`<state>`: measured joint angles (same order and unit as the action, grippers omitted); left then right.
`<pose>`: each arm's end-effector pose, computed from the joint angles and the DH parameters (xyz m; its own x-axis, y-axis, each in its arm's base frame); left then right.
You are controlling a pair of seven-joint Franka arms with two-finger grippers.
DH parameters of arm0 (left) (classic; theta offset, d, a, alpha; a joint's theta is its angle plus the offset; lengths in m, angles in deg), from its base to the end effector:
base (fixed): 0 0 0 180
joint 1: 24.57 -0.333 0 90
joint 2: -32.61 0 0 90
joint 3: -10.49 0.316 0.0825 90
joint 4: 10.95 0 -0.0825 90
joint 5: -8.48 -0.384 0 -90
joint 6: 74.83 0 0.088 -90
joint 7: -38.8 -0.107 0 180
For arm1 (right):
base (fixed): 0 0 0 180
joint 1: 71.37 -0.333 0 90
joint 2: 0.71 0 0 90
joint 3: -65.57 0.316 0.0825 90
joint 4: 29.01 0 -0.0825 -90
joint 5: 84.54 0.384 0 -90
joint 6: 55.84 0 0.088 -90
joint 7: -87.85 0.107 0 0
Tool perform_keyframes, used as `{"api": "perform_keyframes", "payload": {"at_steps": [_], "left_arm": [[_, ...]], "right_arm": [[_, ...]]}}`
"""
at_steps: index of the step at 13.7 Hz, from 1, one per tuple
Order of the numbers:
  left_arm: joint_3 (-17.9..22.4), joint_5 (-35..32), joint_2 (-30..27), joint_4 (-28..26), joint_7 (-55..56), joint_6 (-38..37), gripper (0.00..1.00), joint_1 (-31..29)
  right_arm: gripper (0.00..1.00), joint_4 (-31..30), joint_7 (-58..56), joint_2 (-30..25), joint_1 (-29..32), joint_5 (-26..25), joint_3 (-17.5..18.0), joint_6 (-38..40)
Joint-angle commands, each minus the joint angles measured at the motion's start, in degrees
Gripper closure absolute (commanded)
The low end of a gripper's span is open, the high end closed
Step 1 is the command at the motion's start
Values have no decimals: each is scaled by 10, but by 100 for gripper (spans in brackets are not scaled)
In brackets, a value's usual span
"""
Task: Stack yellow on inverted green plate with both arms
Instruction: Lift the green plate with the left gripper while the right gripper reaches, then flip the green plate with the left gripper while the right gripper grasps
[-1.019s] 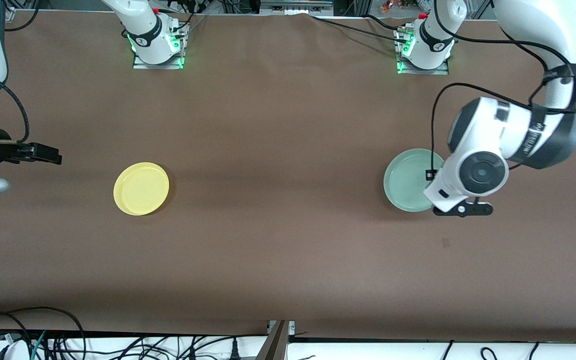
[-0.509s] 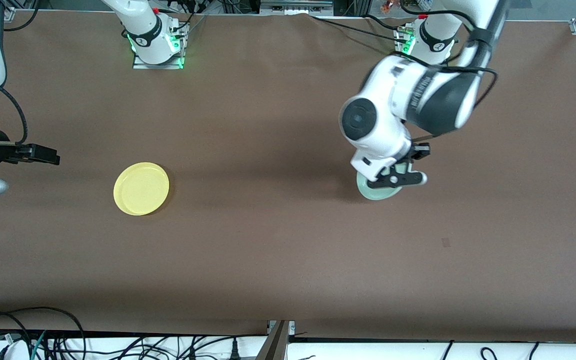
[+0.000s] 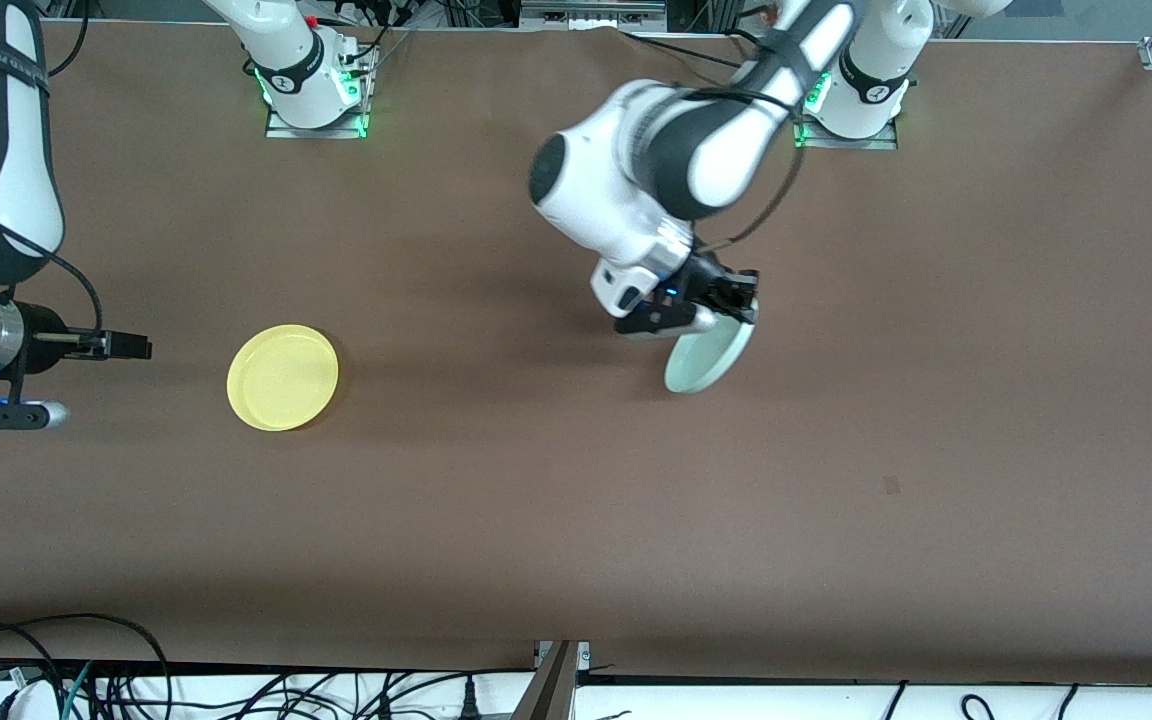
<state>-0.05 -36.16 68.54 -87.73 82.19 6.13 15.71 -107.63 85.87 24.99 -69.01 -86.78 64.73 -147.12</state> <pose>0.5065 -0.4470 0.3590 0.9712 -0.2353 0.0382 -0.1282 -0.6506 -0.7486 0.6643 -0.0396 0.4430 0.9737 -0.0190 -0.2270 -0.0110 -0.9993 0.0364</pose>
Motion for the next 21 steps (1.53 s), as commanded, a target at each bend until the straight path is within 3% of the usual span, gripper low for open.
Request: {"api": "perform_keyframes", "payload": {"at_steps": [1, 5, 9, 14, 21], "left_arm": [[11, -82, 61, 36, 62, -14, 100, 69], [12, -134, 82, 36, 94, -14, 100, 102], [12, -257, 110, 36, 75, -19, 100, 167], [87, -268, 128, 40, 74, -19, 100, 245], [88, -306, 205, 123, 65, 10, 100, 261]], "right_arm": [[0, -6, -7, 18, 7, -4, 5, -28], [0, -45, -6, 37, 8, 0, 4, -79], [0, -72, 0, 56, 19, 13, 5, -109], [0, -164, 0, 51, 30, 29, 4, -213], [0, -264, 0, 44, 36, 53, 3, -331]]}}
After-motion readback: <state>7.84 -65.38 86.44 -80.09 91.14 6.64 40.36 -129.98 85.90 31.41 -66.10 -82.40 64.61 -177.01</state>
